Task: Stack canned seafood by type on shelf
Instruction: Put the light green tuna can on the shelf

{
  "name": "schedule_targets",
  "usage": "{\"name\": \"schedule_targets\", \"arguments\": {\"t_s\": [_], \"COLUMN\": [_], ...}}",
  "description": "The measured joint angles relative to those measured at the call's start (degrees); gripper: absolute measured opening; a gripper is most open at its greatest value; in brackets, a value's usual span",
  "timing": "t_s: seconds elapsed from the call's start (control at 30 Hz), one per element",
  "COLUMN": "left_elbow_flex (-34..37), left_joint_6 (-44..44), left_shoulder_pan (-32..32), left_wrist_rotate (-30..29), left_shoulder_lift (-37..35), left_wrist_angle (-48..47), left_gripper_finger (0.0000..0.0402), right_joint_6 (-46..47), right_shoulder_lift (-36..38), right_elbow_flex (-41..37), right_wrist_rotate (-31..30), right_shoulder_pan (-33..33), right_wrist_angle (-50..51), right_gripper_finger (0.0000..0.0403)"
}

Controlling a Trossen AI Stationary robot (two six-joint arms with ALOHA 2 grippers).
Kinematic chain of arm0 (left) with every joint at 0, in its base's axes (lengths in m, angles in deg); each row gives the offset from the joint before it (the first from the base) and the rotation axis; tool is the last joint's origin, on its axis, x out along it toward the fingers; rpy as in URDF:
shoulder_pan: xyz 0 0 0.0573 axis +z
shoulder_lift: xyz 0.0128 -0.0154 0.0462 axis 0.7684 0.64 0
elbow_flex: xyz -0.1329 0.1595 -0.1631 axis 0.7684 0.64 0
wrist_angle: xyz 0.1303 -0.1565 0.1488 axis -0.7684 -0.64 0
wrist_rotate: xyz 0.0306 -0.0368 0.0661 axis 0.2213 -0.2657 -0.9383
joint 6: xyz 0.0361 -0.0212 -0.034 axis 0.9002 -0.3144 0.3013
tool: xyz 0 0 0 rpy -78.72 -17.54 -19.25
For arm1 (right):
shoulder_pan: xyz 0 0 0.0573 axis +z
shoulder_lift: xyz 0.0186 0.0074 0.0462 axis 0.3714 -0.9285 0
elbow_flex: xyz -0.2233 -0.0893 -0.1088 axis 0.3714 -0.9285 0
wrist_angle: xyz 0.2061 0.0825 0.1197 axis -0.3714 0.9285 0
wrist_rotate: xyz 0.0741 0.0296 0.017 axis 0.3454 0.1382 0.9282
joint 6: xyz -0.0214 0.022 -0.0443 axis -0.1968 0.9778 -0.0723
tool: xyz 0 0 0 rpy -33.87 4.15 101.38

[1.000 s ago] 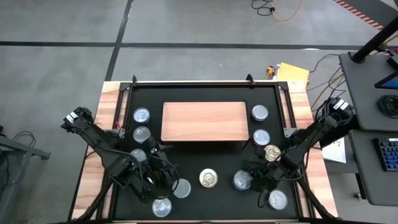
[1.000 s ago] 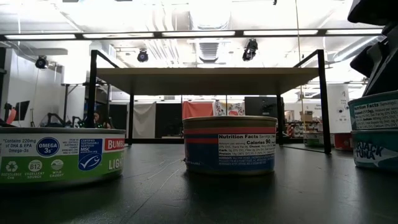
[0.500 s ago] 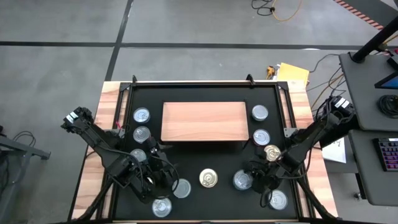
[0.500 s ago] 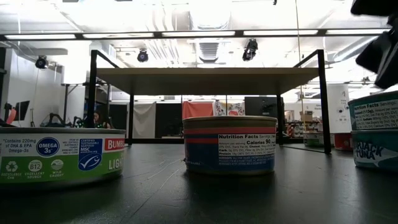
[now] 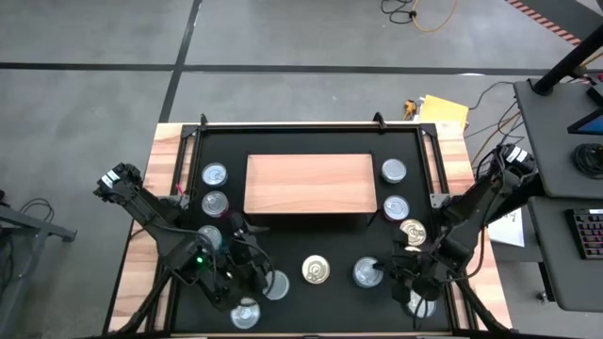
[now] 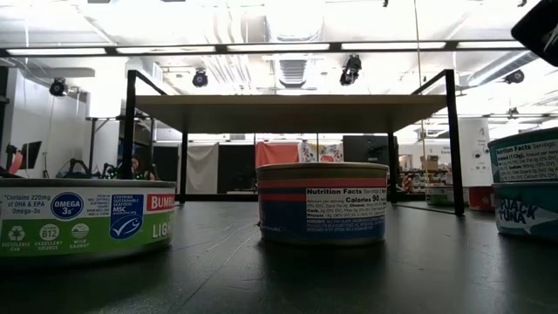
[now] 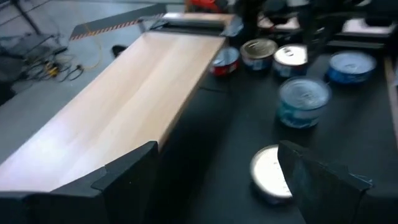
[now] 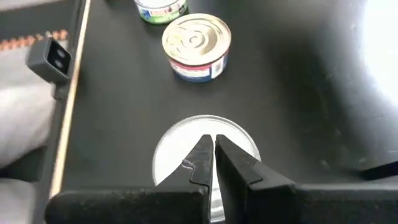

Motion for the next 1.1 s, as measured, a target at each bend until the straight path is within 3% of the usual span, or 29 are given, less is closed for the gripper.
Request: {"name": "schedule_targets", "arguments": {"t_s": [0.17, 0.47, 1.1], "left_elbow_flex": [0.0, -0.85, -0.81], "left_joint_6": [6.2, 5.47, 6.02], "left_shoulder_pan": [0.17, 0.24, 0.85], "left_wrist_rotate": [-0.25, -4.03, -3.0], "left_shoulder_lift": [2.77, 5.52, 12.33], "left_wrist_angle": [9.87, 12.76, 23.22], "left_gripper_finger": [0.0315, 0.0315, 0.0315], "right_joint_6": [-3.44, -5.43, -5.66], "right_shoulder_lift": [-1.09, -1.42, -1.4], "right_elbow_flex": [-0.44, -0.6, -0.63], "right_wrist_rotate": [-0.59, -7.78, -7.75], "right_shoulder_pan": [0.0, -0.05, -0.05], "right_wrist_angle": [-0.03, -0.18, -1.32], "right_gripper_finger": [0.0009, 0.0009, 0.0009]}}
